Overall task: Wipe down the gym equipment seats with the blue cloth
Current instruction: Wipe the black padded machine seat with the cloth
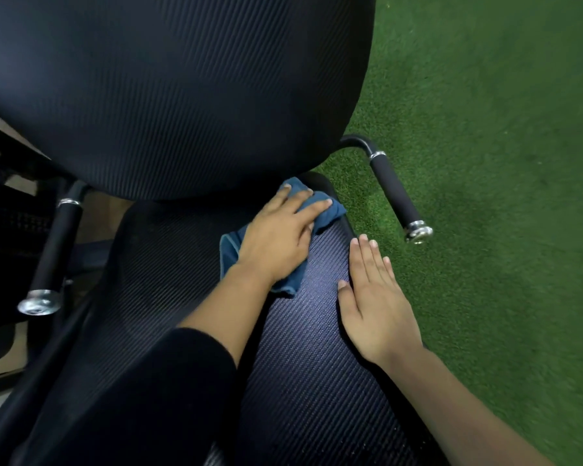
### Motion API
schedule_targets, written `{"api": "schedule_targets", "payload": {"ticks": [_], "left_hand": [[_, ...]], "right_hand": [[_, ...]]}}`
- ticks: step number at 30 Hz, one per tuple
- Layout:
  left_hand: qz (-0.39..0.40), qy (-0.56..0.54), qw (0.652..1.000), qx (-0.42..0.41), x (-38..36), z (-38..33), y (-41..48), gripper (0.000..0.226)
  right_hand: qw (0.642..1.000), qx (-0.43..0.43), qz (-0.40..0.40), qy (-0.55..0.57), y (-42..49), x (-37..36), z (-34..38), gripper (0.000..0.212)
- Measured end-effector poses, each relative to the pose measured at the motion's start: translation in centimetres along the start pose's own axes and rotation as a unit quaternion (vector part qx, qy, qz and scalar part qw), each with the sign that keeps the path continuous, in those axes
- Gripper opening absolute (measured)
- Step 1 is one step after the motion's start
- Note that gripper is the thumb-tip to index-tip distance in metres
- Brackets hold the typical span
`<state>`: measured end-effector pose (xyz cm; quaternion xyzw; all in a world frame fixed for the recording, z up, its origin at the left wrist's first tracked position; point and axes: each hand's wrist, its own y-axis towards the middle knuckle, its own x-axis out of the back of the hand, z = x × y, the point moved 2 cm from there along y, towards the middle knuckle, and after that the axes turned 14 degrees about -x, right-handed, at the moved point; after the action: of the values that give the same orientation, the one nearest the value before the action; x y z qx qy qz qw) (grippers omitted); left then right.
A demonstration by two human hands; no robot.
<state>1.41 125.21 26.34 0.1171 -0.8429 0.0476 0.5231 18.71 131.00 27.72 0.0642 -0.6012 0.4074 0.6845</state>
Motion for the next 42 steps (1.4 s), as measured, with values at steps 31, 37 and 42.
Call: {"api": "schedule_targets", "payload": {"ticks": [31,37,42], "left_hand": [[-0.131,0.053,0.957,0.255,4.3,8.1,-12.2,0.049],[-0.199,0.027,0.890,0.409,6.0,11.8,-14.4,0.043],[-0.115,0.058,0.969,0.209,4.2,7.0,-13.0,0.049]], "right_hand": [[0.995,0.041,-0.041,-0.077,3.8,-2.0,5.8,0.081],[0.994,0.035,-0.051,-0.085,3.7,-2.1,6.1,0.080],[0.994,0.036,-0.050,-0.092,3.8,-2.0,6.0,0.081]]}}
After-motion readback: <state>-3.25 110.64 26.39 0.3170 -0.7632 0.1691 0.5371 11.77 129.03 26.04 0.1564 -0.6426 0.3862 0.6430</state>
